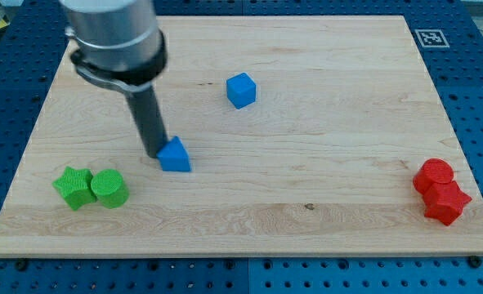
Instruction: Push the blue cube to the top of blue triangle
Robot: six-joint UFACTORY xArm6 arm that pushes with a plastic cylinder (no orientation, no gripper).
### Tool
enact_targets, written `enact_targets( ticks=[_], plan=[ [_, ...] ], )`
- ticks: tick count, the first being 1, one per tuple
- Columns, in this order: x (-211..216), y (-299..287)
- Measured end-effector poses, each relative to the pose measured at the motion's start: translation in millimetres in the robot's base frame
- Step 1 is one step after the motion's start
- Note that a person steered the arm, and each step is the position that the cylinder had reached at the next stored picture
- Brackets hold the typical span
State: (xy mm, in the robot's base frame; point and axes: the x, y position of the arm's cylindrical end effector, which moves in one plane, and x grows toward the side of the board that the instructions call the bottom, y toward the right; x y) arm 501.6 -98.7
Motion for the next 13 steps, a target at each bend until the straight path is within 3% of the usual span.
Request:
enact_targets(
  ticks=[2,4,6,7,11,13],
  plan=[
    [27,91],
    [20,77],
    [-45,16],
    [-85,20],
    [-185,137],
    [-137,147]
  ],
)
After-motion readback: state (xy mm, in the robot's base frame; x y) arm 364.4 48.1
